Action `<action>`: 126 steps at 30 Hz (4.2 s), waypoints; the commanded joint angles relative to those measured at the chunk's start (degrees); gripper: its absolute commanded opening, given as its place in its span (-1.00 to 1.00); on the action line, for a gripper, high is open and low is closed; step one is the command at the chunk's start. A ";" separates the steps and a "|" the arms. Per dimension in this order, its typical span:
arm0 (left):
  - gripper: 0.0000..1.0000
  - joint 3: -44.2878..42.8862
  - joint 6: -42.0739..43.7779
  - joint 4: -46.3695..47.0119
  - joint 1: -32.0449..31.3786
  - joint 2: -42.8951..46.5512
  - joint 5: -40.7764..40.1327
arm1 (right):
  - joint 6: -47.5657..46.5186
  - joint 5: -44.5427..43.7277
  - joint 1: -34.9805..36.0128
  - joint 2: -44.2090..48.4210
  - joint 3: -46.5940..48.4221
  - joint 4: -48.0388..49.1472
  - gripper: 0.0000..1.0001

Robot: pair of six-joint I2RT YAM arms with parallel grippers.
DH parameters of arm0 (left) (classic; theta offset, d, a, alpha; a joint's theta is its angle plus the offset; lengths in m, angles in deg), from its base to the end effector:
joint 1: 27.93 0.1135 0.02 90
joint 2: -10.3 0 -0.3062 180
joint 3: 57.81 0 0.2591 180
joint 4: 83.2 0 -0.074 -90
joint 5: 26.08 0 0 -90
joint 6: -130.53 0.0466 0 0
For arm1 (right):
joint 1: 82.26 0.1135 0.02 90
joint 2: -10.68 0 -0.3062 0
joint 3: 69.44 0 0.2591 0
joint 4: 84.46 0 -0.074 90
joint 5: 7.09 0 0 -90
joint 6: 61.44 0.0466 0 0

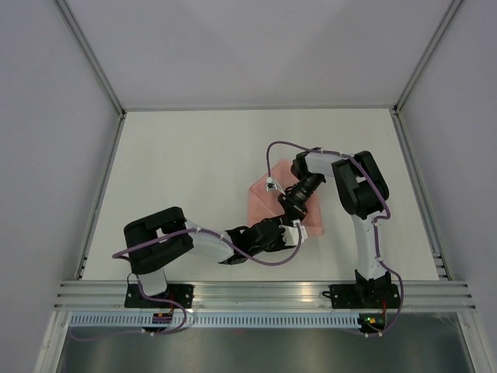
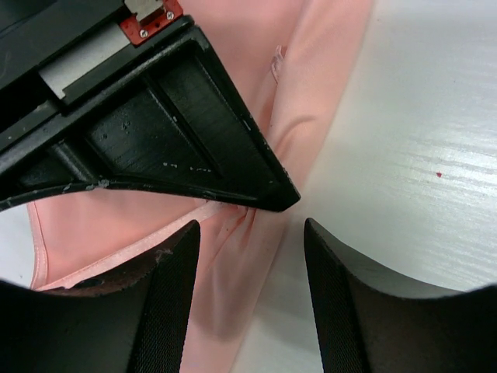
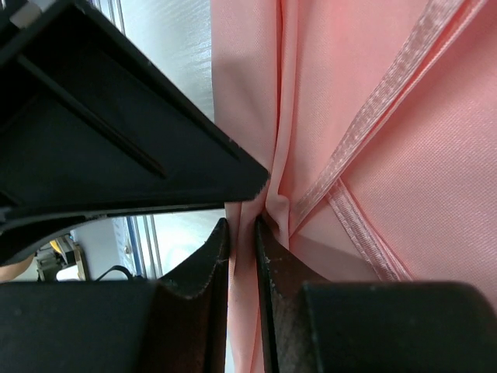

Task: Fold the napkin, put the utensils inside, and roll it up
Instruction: Roll the napkin at the center of the board.

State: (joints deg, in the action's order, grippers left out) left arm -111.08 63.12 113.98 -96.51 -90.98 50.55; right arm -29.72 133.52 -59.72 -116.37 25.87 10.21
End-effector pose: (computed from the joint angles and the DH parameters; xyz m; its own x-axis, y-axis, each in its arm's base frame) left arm 0.1399 -0.3272 0.1600 0.1473 0.6480 -0.7473 0.8412 0.3154 0.4393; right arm 0.3350 0.1780 0.1294 -0.5018 -0.7927 -0.3461 -0.6567 0.0887 0.7489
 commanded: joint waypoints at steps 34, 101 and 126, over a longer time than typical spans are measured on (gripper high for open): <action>-0.95 -10.66 -12.30 -22.13 13.02 -9.82 41.29 | 5.61 -4.73 -4.26 8.55 -0.54 10.41 0.13; 0.26 -23.15 -28.12 -22.05 29.20 -7.37 50.67 | 8.99 -20.05 11.04 38.81 -39.31 42.27 -0.74; 0.32 6.57 -16.28 -0.42 15.17 20.86 9.77 | -5.53 -7.02 -2.33 2.60 -7.58 9.28 -0.72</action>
State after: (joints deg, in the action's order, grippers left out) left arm -104.61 38.66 109.36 -77.12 -71.33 66.11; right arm -31.32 132.32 -61.79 -109.20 18.09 18.10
